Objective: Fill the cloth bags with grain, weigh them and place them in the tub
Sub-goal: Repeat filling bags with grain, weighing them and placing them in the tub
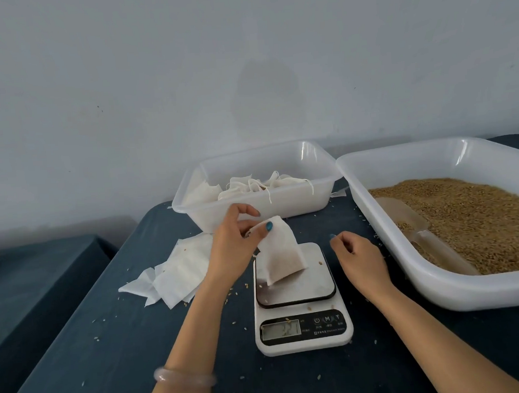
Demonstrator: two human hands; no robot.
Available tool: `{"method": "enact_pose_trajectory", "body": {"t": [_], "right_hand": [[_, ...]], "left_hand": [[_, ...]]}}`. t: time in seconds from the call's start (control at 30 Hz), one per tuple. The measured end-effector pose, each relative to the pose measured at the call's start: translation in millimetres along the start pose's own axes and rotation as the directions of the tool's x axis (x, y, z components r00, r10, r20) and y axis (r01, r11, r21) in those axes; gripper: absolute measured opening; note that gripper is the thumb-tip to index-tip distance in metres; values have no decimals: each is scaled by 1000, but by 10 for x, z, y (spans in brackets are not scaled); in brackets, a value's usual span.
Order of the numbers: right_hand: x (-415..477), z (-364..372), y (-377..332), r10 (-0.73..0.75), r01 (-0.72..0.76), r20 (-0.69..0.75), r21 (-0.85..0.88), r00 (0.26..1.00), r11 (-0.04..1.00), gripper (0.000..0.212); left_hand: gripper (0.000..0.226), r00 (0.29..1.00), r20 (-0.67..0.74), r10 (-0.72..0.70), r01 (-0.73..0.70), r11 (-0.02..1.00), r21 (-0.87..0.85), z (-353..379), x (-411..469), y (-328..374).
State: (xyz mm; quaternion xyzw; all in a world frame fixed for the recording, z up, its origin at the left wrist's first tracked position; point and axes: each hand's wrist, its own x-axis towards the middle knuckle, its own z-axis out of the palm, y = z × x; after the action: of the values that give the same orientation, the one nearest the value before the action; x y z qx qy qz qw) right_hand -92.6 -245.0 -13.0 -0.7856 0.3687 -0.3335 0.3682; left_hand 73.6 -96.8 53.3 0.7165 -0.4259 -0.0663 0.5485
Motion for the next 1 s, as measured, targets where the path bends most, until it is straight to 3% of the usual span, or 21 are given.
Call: {"method": "enact_pose_trajectory", "body": {"t": [0.17,0.4,0.5,0.6,0.73,0.8,1.0], "right_hand": [[4,6,20,8,-8,-7,3,1000,1000,37],[19,35,34,41,-41,-3,-26,999,999,37],[19,39,34,30,-30,-4,-52,1000,998,35],[23,37,29,25,-25,3,-52,1000,998,35],[14,41,40,21,-21,7,-47,1000,999,36],[15,42,35,22,-22,6,-49,1000,999,36],[4,26,21,23,-22,6,-51,1000,998,36]], "left_hand": [[17,992,-26,120,-110,963,245,-160,404,88],[48,961,-254,109,-59,978,199,-602,1278,220],[48,986,-146,84,-16,910,415,-656,1547,154],[43,999,39,12,-29,874,485,-620,1623,-63],[37,951,220,-217,25,764,644,-578,1545,-474],[40,937,211,-277,41,689,724,-584,1505,-585],[46,968,156,-195,13,662,749,-645,1427,-636]]}}
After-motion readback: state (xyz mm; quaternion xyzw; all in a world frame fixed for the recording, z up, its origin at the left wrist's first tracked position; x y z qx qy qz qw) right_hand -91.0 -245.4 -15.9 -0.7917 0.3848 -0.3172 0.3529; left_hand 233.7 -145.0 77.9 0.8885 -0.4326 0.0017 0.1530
